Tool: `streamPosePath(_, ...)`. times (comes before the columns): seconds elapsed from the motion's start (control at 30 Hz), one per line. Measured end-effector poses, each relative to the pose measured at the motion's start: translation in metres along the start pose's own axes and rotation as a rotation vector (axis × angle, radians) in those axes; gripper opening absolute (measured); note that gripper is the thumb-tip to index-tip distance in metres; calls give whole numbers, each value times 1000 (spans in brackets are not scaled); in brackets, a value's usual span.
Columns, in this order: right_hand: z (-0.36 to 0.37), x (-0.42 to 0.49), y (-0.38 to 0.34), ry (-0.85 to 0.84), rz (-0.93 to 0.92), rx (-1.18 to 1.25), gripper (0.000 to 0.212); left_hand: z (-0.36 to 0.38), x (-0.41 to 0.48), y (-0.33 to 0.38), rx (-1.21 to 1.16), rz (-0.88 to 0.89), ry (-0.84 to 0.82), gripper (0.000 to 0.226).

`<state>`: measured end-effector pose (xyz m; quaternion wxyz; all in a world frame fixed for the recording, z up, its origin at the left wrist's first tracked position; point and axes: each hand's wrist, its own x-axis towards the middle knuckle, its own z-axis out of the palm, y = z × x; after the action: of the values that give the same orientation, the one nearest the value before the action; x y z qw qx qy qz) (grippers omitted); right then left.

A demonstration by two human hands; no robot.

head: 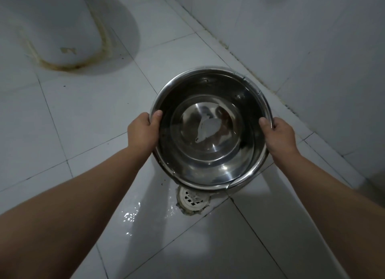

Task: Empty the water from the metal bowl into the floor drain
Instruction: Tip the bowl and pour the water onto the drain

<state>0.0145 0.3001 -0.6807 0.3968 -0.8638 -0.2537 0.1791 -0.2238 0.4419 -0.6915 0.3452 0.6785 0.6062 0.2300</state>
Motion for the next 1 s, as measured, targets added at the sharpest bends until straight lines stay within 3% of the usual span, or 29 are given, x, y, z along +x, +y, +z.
streamPosePath(1.0, -5, 1, -2, -17, -24, 31, 28, -3, -2, 8, -27, -4, -15, 36)
